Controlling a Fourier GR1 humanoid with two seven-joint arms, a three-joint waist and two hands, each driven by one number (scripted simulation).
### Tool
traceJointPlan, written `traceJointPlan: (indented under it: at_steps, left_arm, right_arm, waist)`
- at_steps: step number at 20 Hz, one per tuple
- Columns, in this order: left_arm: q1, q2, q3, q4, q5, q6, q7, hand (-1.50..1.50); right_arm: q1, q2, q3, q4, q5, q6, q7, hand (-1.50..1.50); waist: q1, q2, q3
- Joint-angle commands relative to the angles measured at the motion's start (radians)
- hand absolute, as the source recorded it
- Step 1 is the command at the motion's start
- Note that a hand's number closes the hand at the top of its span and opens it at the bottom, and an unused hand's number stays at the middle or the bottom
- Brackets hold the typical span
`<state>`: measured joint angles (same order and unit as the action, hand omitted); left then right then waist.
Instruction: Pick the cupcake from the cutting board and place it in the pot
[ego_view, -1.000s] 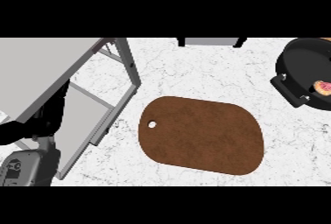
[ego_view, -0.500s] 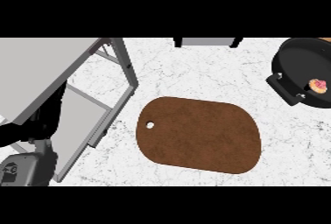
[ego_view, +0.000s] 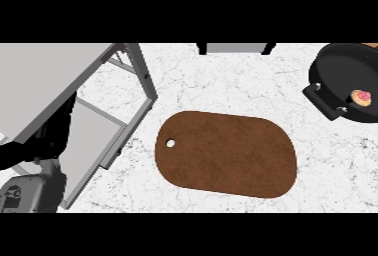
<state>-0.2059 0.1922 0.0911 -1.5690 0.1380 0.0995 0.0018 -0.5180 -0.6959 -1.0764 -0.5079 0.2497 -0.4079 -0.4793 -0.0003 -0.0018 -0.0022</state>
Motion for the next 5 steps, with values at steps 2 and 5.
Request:
traceJointPlan:
  at_steps: [2,5]
  left_arm:
    - [-0.082,0.019,0.015,0.005,0.013,0.003,0.089,0.00]
    - [-0.037,-0.015,-0.007,0.017,-0.009,0.006,0.035,0.00]
  right_arm:
    - [0.112,-0.071,-0.036,0.044,-0.078,0.085,-0.065,-1.50]
    - [0.197,-0.036,-0.020,-0.059,-0.122,0.127,-0.028,-1.50]
  waist:
    - [-0.002,0.005,0.004]
    - [-0.009,0.001,0.002]
